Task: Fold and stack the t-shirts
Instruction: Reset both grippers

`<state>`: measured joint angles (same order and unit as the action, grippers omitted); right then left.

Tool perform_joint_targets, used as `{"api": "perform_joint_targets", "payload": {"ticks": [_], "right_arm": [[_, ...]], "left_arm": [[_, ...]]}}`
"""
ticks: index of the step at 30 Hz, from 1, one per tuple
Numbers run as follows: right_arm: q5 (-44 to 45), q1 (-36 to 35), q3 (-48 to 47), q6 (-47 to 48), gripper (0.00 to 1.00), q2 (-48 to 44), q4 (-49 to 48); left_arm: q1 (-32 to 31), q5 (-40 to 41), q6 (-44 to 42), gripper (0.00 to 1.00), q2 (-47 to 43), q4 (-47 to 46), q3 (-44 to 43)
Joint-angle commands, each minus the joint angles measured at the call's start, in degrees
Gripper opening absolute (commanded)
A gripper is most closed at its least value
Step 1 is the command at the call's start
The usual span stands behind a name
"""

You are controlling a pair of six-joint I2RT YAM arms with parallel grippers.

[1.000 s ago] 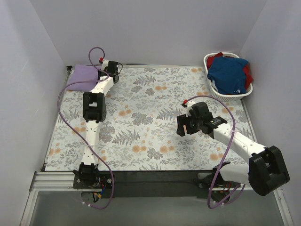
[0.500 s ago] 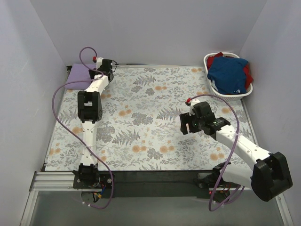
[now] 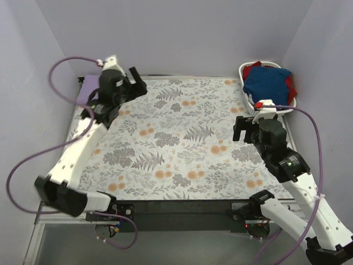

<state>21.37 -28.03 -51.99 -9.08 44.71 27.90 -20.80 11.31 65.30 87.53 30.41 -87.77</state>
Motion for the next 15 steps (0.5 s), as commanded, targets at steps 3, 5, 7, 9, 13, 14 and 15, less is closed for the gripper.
{"api": "perform_joint_targets", "payload": {"ticks": [3,5,7,9,13,14,15], "right_arm": [[6.05,0.35,1.62,1.25,0.98,-13.05,2.33],[6.93,0.35,3.81,1.43,0.98,-18.05,2.07],[7.64,0.26,5.14,1.35,0.98,-21.14,2.07],[8.86,0.35,6.81,1.17,0.98,-25.18,1.98],[10.28,0.35,8.74,1.69,0.98,-30.64,1.19],[10.45,0.35,9.09,1.79,0.98,-32.12,0.76],[10.36,0.35,9.62,2.05,0.98,-32.84,0.49]], "left_arm": [[2.08,1.16,3.78,0.86,-28.51,3.68,16.29],[2.08,4.23,4.83,0.87,-38.80,7.37,19.64],[2.16,6.17,5.19,0.87,-47.65,10.35,22.36],[2.08,9.15,5.71,0.88,-52.79,11.50,24.56],[2.16,12.06,6.59,0.88,-61.41,13.00,27.64],[2.08,12.50,6.68,0.88,-63.34,13.09,28.78],[2.08,12.86,6.60,0.88,-64.14,12.92,29.31]]}}
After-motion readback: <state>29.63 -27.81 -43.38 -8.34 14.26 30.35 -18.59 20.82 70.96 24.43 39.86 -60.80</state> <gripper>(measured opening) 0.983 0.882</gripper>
